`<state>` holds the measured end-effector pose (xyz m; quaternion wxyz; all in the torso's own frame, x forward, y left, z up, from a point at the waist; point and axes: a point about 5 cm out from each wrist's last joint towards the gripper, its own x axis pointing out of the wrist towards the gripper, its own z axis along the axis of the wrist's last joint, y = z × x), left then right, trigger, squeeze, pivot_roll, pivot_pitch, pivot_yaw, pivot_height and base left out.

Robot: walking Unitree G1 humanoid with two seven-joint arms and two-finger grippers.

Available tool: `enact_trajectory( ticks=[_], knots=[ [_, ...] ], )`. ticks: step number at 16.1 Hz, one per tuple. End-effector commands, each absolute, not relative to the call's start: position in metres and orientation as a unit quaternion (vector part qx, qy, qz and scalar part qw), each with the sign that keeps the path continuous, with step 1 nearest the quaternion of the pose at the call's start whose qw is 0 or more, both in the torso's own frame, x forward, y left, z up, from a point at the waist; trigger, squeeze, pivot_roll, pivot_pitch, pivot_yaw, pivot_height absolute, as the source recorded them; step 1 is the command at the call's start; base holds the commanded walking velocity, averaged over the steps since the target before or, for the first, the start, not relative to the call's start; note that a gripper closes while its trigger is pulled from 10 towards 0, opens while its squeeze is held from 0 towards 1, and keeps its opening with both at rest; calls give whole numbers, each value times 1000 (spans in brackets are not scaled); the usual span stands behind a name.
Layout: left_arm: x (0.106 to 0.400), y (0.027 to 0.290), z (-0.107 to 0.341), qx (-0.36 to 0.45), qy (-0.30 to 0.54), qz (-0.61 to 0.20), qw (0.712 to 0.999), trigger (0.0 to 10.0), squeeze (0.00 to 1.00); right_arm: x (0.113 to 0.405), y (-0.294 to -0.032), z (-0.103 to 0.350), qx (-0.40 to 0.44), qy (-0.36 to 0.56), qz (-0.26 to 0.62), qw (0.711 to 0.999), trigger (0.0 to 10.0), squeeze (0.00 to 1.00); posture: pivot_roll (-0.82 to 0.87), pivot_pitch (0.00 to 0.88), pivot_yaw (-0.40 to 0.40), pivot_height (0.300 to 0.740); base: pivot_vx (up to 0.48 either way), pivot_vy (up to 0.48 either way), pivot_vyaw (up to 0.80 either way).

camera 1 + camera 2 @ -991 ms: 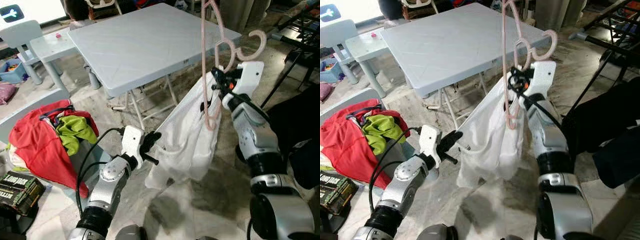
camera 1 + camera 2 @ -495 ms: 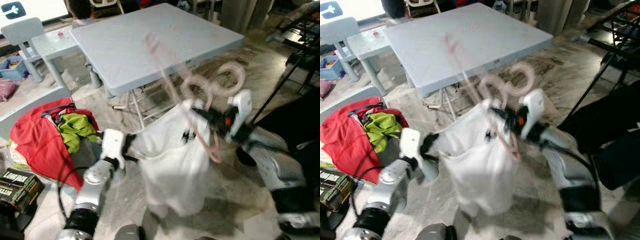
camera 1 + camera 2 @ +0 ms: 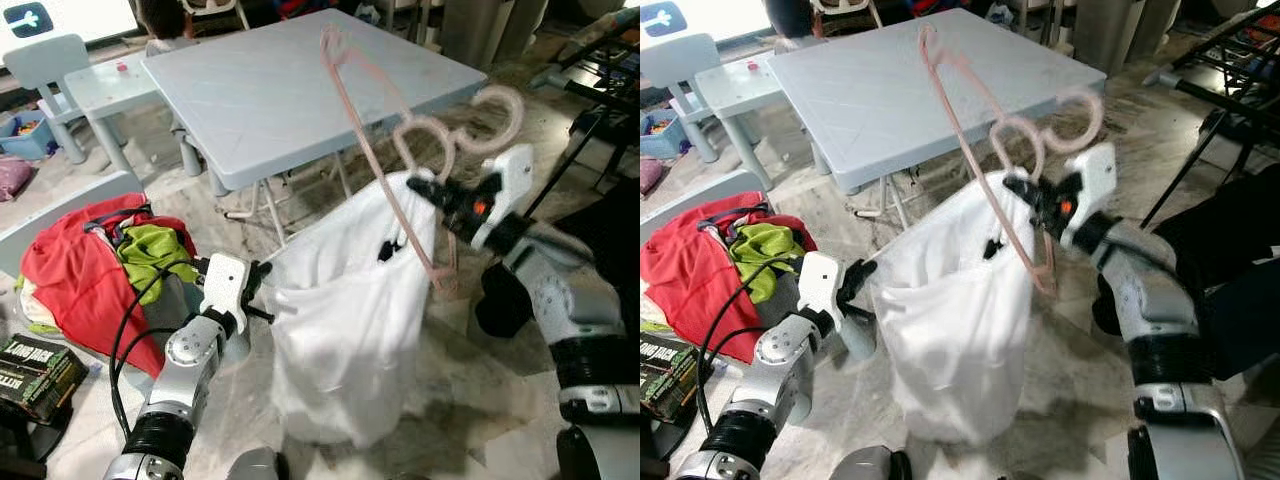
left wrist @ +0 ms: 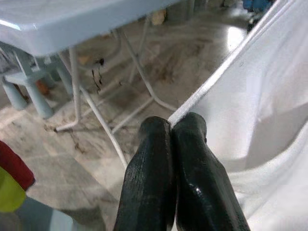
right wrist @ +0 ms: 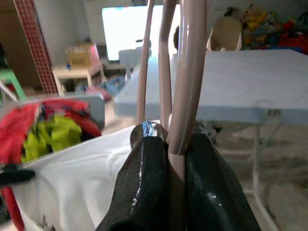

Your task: Hang hanger

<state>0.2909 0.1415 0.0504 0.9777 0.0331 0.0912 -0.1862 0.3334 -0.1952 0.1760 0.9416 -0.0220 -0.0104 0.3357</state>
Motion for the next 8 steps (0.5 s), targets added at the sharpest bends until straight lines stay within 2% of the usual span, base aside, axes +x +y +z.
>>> enact_trajectory(
  ticks=[1, 4, 8],
  knots=[
    [287, 157, 41, 39, 123, -165, 978, 0, 0, 333, -201, 192, -73, -43, 326, 942, 10000, 0, -73, 0, 39, 740, 0, 0, 0],
    [288, 144, 45, 71, 113, -217, 967, 0, 0, 326, -194, 171, -168, -13, 353, 920, 10000, 0, -76, 0, 44, 740, 0, 0, 0],
    [289, 139, 48, 72, 104, -230, 965, 0, 0, 323, -203, 168, -259, -12, 360, 896, 10000, 0, -82, 0, 45, 740, 0, 0, 0]
  ],
)
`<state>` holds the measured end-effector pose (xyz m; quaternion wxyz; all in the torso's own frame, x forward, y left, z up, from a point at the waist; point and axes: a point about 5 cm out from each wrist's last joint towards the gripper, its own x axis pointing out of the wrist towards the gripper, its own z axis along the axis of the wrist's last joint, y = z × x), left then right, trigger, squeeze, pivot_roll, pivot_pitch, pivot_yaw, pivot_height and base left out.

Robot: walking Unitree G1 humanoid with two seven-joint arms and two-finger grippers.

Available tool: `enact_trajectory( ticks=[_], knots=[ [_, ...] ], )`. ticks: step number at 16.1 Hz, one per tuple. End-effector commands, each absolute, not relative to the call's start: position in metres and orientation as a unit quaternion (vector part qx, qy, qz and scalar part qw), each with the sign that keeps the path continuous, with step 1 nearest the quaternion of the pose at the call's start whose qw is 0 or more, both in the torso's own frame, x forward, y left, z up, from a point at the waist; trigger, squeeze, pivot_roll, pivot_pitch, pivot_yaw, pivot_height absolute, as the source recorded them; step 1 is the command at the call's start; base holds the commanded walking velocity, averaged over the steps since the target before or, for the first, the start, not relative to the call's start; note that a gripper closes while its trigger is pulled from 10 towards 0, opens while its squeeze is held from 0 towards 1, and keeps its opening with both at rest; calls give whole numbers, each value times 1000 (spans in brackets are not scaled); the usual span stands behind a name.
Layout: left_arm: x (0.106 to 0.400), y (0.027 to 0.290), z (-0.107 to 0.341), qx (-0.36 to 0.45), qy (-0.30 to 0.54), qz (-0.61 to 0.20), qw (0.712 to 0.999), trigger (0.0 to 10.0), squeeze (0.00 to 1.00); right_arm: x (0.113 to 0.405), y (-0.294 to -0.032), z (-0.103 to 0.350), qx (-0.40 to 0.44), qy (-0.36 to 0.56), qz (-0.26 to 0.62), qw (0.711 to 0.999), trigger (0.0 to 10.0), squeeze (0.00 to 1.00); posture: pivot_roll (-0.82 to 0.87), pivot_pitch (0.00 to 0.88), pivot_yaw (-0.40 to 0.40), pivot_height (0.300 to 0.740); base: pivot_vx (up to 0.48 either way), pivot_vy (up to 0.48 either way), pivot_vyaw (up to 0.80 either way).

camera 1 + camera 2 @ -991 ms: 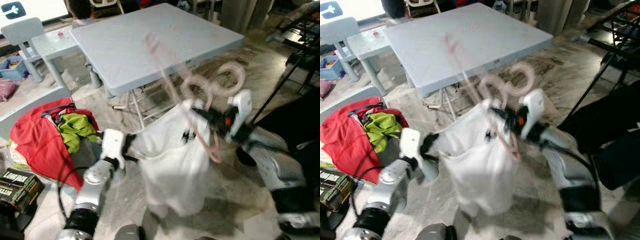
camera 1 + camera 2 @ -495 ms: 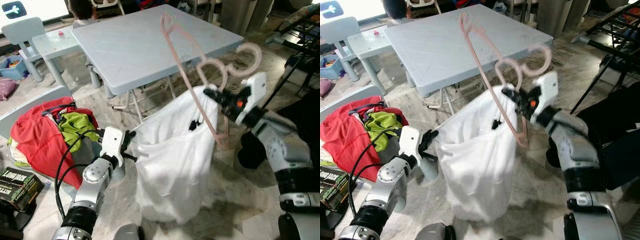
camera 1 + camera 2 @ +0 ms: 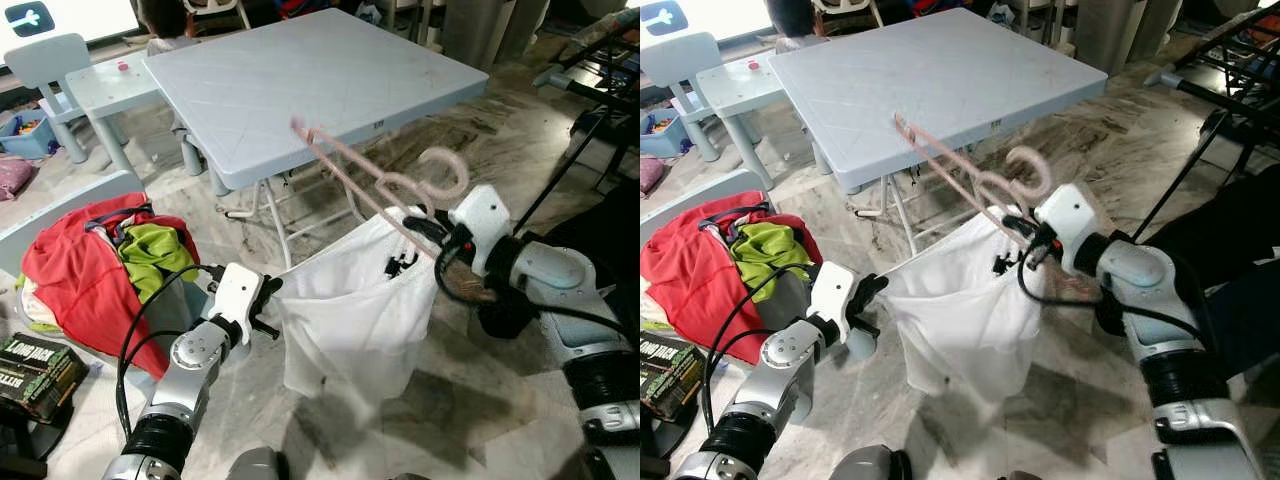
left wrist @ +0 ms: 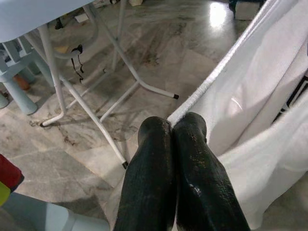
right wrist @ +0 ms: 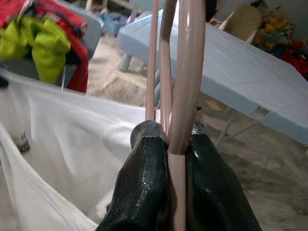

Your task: Hang hanger

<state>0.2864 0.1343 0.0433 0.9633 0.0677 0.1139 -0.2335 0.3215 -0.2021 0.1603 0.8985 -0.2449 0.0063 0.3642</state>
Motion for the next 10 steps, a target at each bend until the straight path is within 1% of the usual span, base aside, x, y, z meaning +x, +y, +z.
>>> enact_trajectory(
  ticks=[1, 2, 3, 4, 5, 6, 7, 9, 10],
  knots=[
    [290, 142, 49, 75, 102, -221, 967, 0, 0, 319, -206, 165, -268, 0, 378, 886, 10000, 0, -81, 0, 41, 740, 0, 0, 0],
    [290, 144, 48, 78, 105, -218, 967, 0, 0, 315, -207, 162, -278, 12, 396, 875, 10000, 0, -81, 0, 41, 740, 0, 0, 0],
    [289, 145, 46, 79, 108, -217, 967, 0, 0, 309, -211, 155, -305, 35, 423, 852, 10000, 0, -82, 0, 41, 740, 0, 0, 0],
    [288, 145, 46, 79, 110, -218, 966, 0, 0, 307, -212, 153, -317, 42, 429, 845, 10000, 0, -82, 0, 41, 740, 0, 0, 0],
    [287, 144, 44, 80, 114, -223, 965, 0, 0, 303, -218, 147, -346, 65, 443, 824, 10000, 0, -82, 0, 41, 740, 0, 0, 0],
    [286, 144, 43, 80, 115, -223, 965, 0, 0, 303, -220, 147, -353, 69, 447, 819, 10000, 0, -82, 0, 41, 740, 0, 0, 0],
    [287, 140, 47, 75, 107, -229, 965, 0, 0, 303, -225, 145, -394, 80, 450, 798, 10000, 0, -85, 0, 44, 740, 0, 0, 0],
    [290, 141, 51, 78, 97, -220, 967, 0, 0, 302, -224, 147, -409, 73, 459, 785, 10000, 0, -82, 0, 46, 740, 0, 0, 0],
    [291, 145, 50, 81, 99, -211, 969, 0, 0, 302, -224, 149, -411, 68, 459, 785, 10000, 0, -82, 0, 46, 740, 0, 0, 0]
  ],
)
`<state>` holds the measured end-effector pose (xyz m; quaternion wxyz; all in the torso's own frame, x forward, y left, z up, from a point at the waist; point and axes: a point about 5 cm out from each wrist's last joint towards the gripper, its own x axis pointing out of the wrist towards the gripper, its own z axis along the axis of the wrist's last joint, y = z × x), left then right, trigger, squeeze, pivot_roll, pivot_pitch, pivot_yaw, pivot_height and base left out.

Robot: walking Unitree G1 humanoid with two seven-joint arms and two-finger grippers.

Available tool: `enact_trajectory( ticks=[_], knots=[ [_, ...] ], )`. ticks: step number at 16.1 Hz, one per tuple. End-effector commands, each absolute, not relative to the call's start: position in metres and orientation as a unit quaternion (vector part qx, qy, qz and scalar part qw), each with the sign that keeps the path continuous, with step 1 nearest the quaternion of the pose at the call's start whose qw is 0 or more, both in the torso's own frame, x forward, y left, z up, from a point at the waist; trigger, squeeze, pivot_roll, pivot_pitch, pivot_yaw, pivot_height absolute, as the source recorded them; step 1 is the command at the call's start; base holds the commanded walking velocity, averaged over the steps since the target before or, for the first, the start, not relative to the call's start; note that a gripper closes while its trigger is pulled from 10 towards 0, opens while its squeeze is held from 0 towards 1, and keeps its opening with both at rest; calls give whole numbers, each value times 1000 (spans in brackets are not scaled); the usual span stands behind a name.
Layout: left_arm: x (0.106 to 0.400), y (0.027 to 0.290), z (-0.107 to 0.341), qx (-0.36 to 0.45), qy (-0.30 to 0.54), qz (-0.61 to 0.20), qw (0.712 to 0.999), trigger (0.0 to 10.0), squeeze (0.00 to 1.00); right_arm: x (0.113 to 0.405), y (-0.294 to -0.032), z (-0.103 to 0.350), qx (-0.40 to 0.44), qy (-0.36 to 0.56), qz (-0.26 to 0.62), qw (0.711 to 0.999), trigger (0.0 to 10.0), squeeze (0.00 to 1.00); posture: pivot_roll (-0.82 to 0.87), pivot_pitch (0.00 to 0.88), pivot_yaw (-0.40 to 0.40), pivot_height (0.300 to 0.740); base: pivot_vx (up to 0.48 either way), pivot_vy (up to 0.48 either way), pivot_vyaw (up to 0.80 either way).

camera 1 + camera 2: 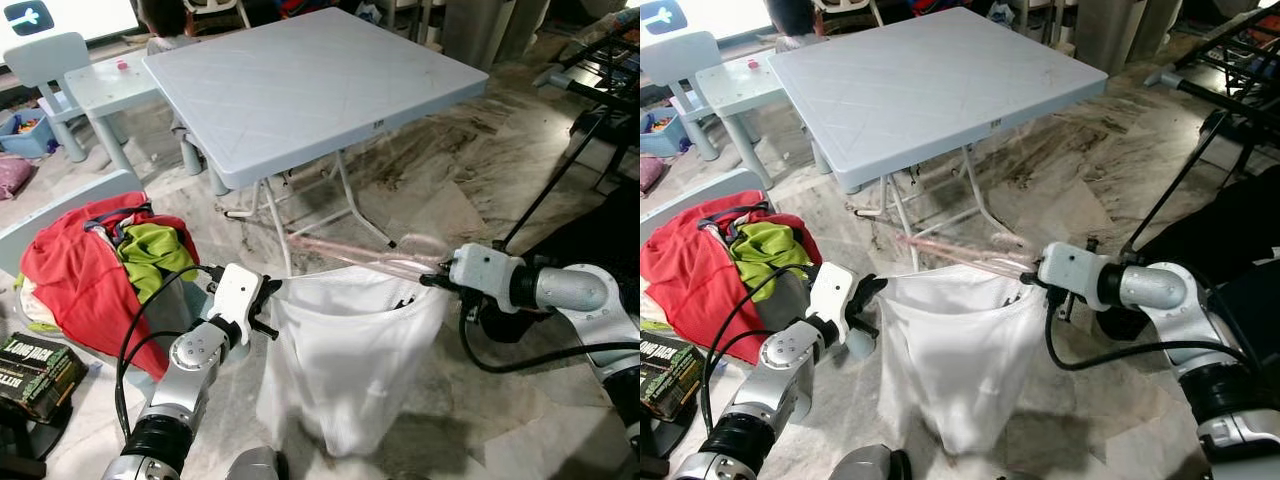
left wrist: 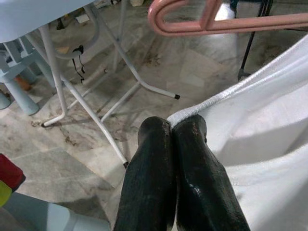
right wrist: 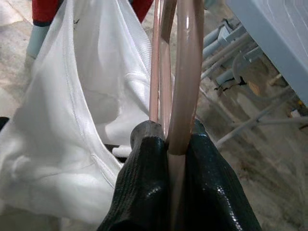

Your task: Hang hanger

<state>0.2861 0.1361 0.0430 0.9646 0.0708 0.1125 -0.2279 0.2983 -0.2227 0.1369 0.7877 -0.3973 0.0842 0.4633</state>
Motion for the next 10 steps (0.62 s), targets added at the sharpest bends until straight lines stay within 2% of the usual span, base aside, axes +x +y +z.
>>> enact_trajectory(
  ticks=[1, 4, 6, 9, 10],
  knots=[
    [291, 147, 49, 82, 102, -207, 970, 0, 0, 304, -227, 149, -423, 69, 452, 782, 10000, 0, -84, 0, 45, 740, 0, 0, 0],
    [292, 158, 49, 79, 102, -176, 976, 0, 0, 301, -247, 142, -470, 93, 434, 763, 10000, 0, -83, 0, 44, 740, 0, 0, 0],
    [294, 161, 52, 77, 97, -167, 978, 0, 0, 302, -252, 141, -458, 94, 419, 778, 10000, 0, -83, 0, 44, 740, 0, 0, 0],
    [296, 167, 49, 55, 105, -144, 982, 0, 0, 319, -241, 168, -298, 9, 360, 884, 10000, 0, -85, 0, 46, 740, 0, 0, 0],
    [296, 167, 49, 51, 104, -140, 983, 0, 0, 324, -231, 182, -209, -31, 344, 915, 10000, 0, -85, 0, 46, 740, 0, 0, 0]
  ],
)
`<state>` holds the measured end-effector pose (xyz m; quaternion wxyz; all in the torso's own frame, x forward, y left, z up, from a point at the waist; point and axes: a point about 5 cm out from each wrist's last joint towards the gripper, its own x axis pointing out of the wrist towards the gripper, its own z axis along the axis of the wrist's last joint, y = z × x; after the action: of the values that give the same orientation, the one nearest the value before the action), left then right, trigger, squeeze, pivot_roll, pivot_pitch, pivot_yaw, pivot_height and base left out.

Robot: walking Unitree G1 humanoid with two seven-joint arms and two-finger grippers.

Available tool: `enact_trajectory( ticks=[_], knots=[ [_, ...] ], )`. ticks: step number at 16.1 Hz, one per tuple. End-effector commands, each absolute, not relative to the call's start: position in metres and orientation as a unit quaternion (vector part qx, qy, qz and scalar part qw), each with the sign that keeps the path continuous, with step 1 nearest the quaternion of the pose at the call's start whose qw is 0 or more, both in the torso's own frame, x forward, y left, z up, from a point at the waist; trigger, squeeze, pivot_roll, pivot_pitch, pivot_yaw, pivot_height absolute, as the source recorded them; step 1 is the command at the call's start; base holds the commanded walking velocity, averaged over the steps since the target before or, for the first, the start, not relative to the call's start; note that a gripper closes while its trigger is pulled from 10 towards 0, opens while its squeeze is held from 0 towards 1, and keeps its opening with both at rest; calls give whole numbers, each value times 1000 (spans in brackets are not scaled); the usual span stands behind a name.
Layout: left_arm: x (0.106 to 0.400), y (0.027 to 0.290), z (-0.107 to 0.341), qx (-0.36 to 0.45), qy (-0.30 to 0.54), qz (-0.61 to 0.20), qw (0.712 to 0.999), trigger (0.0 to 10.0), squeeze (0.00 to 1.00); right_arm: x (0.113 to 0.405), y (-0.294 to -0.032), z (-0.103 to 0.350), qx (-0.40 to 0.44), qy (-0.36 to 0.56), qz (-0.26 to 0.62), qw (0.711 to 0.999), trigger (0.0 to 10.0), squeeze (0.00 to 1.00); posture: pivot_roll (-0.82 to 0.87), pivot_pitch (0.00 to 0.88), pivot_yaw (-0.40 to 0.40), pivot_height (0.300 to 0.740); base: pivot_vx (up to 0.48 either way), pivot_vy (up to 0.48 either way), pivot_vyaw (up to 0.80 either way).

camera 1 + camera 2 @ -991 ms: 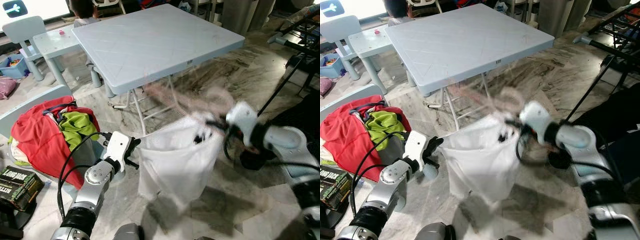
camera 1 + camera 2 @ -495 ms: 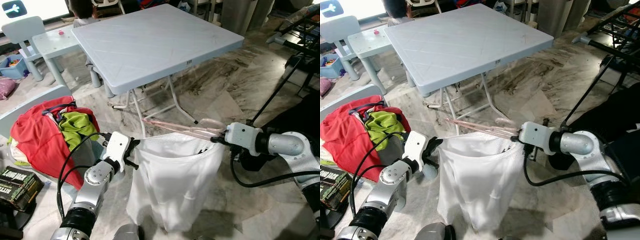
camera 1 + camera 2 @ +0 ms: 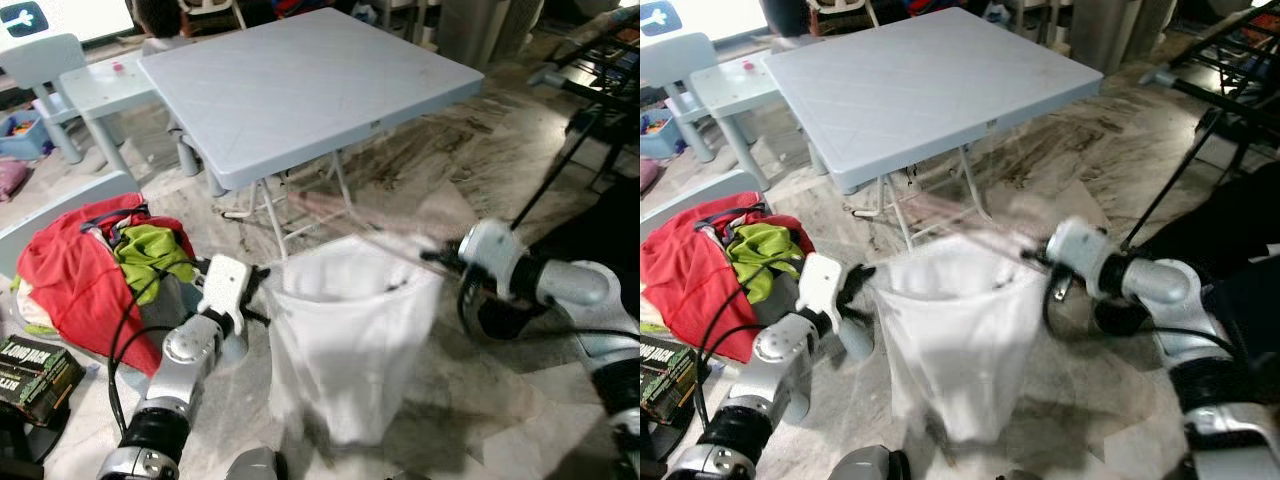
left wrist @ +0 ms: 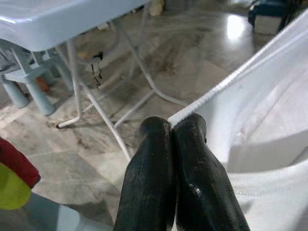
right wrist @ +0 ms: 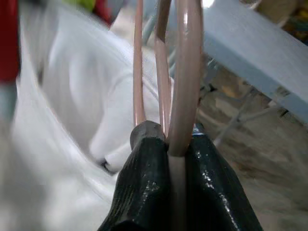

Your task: Hang hanger

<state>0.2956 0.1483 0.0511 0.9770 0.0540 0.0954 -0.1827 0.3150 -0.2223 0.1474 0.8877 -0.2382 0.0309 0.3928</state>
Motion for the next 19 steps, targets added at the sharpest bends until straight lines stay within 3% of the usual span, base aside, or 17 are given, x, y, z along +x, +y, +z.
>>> enact_trajectory(
  ticks=[1, 2, 7, 10, 11, 14, 16, 18, 19],
  knots=[
    [297, 166, 50, 47, 101, -137, 984, 0, 0, 327, -223, 193, -136, -58, 339, 929, 10000, 0, -85, 0, 46, 740, 0, 0, 0],
    [298, 164, 53, 42, 90, -135, 986, 0, 0, 327, -213, 200, -60, -77, 343, 934, 10000, 0, -85, 0, 46, 740, 0, 0, 0],
    [301, 159, 53, 42, 88, -136, 986, 0, 0, 327, -196, 226, 77, -117, 353, 925, 10000, 0, -84, 0, 42, 740, 0, 0, 0],
    [303, 150, 49, 41, 96, -140, 985, 0, 0, 320, -174, 254, 156, -131, 401, 893, 10000, 0, -90, 0, 42, 740, 0, 0, 0],
    [306, 142, 50, 42, 96, -147, 984, 0, 0, 310, -156, 269, 190, -132, 459, 858, 10000, 0, -92, 0, 40, 740, 0, 0, 0],
    [311, 134, 51, 40, 93, -158, 982, 0, 0, 298, -142, 283, 233, -133, 504, 821, 10000, 0, -98, 0, 40, 740, 0, 0, 0],
    [308, 134, 43, 49, 108, -168, 979, 0, 0, 298, -144, 285, 222, -136, 492, 831, 10000, 0, -104, 0, 42, 740, 0, 0, 0],
    [294, 161, 27, 79, 136, -137, 978, 0, 0, 313, -169, 275, 190, -132, 414, 880, 10000, 0, -97, 0, 39, 740, 0, 0, 0],
    [292, 170, 25, 82, 139, -121, 979, 0, 0, 317, -176, 273, 185, -132, 397, 889, 10000, 0, -94, 0, 38, 740, 0, 0, 0]
  ],
)
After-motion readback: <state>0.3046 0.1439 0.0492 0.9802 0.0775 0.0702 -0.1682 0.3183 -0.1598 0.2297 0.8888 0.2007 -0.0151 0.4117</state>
